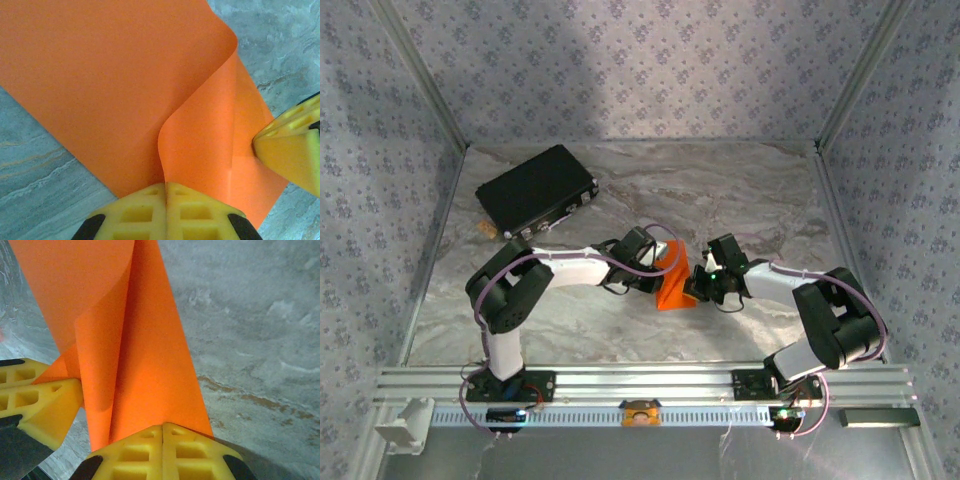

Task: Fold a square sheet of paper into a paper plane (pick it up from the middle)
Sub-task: Fold the triangle a second time at the center of the table.

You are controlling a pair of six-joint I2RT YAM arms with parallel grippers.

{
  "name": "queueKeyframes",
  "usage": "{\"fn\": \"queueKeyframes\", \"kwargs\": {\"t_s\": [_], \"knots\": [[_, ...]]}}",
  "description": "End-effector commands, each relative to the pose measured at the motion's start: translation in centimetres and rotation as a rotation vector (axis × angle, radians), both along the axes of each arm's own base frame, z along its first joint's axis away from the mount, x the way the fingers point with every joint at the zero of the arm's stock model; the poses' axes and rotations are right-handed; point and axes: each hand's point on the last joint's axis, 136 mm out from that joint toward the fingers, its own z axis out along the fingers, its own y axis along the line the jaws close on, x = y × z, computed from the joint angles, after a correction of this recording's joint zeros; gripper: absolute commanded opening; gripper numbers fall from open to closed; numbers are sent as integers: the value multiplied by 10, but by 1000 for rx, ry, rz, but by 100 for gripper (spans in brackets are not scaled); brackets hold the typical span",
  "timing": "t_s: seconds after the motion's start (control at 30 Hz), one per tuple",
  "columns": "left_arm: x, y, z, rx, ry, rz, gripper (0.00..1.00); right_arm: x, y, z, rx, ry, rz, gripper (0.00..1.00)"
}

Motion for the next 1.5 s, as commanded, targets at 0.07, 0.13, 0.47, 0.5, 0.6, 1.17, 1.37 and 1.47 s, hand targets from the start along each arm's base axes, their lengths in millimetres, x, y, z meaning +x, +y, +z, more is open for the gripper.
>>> {"fn": "queueKeyframes", "kwargs": {"t_s": [0.07, 0.13, 0.47, 0.5, 0.6, 1.17, 1.37, 1.47], "knots": [[-1, 1, -3, -2, 6, -23, 1, -5, -8, -5, -48, 15, -2, 0], [-2, 2, -6, 2, 11, -25, 1, -5, -9, -5, -48, 15, -3, 0], [-6, 4, -18, 17, 36, -30, 1, -5, -8, -5, -48, 15, -1, 0], [-6, 5, -19, 21, 41, -28, 0, -5, -8, -4, -47, 15, -2, 0], [-7, 8, -21, 26, 45, -21, 0, -2, -6, 1, -31, -11, 6, 0], [-5, 6, -18, -12, 67, -2, 0, -3, 7, 10, 16, -34, 53, 0], [1, 3, -3, -28, 29, -2, 0, -9, -7, -8, -68, 26, 28, 0], [4, 3, 4, -25, 8, -8, 0, -9, -8, -8, -71, 25, 26, 0]]}}
